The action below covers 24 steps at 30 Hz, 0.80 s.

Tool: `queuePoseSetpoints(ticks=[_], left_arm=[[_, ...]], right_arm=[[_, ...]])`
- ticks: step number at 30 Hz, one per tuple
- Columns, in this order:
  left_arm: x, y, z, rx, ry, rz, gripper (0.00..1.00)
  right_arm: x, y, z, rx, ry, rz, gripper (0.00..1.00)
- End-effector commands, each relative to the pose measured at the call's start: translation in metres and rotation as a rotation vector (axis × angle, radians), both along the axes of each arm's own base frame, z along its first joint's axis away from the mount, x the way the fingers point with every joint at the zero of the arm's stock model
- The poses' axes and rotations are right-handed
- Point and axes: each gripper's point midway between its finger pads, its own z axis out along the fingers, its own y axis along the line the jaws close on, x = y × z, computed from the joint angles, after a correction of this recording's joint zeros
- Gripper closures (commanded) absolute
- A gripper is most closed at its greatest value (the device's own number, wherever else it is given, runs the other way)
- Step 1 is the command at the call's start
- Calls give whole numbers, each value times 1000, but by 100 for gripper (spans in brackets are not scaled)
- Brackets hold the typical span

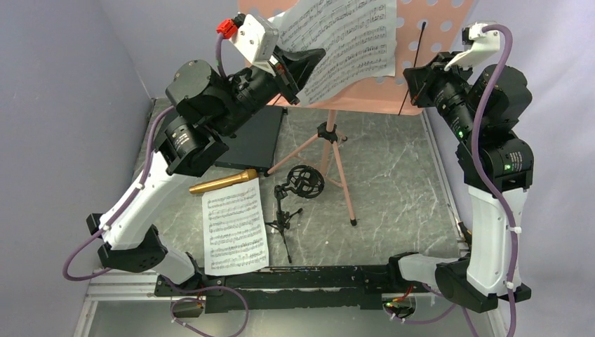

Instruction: Set up the instrument practice props

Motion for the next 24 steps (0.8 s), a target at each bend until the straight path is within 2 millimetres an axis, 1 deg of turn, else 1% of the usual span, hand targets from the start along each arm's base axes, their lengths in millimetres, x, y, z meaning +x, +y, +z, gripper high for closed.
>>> queuePoseSetpoints(ticks=[1,9,15,24], left_arm=[[1,8,22,-52,-60,36,97],[5,2,22,-61,-64,41,97],[10,5,24,-93,-53,65,97],[14,5,25,-114,-41,79,97]], right_arm=[[-5,-3,13,12,-60,-11,100],[-13,1,15,3,-92,26,100],[-25,10,20,-11,-139,92,100],[-35,16,24,-31,-176,142,100]])
